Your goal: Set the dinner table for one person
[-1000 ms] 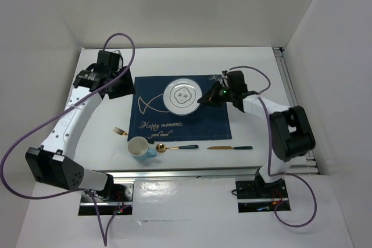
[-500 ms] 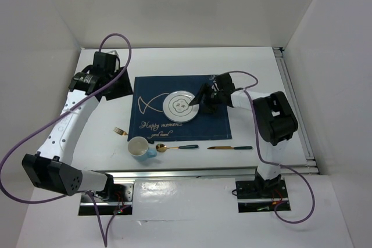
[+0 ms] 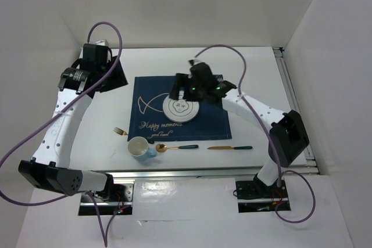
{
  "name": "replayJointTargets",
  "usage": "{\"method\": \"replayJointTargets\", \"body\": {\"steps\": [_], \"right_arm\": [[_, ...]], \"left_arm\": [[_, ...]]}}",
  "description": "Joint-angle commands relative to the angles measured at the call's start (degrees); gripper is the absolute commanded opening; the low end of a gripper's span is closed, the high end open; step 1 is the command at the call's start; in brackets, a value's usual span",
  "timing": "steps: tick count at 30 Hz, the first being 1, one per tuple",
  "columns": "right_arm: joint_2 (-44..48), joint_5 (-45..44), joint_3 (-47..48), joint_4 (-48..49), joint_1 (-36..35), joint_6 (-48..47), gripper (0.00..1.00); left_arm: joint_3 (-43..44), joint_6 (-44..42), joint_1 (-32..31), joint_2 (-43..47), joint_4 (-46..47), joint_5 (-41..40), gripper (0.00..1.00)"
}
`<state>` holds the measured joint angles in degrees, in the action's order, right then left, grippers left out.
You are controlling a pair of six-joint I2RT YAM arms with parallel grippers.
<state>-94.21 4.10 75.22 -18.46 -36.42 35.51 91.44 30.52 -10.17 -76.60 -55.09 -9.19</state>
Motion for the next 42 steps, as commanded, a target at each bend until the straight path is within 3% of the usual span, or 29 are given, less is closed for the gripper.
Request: {"method": "replayJointTargets", "body": {"steps": [1, 7, 13, 19, 26, 31, 37, 42], "right_arm": [[-1.23, -3.03, 4.75, -4.38, -9.78, -8.07, 0.9], [-5.0, -0.94, 6.08, -2.9, -21.39, -15.73, 0.9], [-9.14, 3.01, 9.24, -2.37, -24.57, -18.45, 0.9], [-15.38, 5.66, 12.75, -1.76, -25.71, -19.07, 0.83], [-19.69, 5.13, 15.57, -1.23, -26.86, -19.07, 0.59], [-20.22, 3.82, 17.67, -2.62, -27.91, -19.07, 0.3], [-19.17, 2.15, 19.09, -4.82, -27.91, -20.13, 0.02], [-16.62, -0.39, 22.33, -6.94, -27.91, -20.13, 0.0]], "left_arm": [[1.64, 2.69, 1.99, 1.97, -1.42, -3.03, 0.66], [-1.96, 2.0, 9.89, 1.81, -1.24, 1.54, 0.69], [-2.49, 0.85, 15.62, 1.1, -2.39, 5.49, 0.69], [-3.55, 0.33, 15.62, 2.24, -1.34, 7.34, 0.69], [-4.69, -0.2, 15.62, 2.77, -1.34, 7.35, 0.69], [-4.69, -0.2, 15.62, 2.77, -1.34, 7.87, 0.69], [-5.22, -0.2, 15.62, 2.77, -0.81, 8.4, 0.69], [-5.75, -0.2, 15.62, 2.77, -0.81, 8.4, 0.69]]}}
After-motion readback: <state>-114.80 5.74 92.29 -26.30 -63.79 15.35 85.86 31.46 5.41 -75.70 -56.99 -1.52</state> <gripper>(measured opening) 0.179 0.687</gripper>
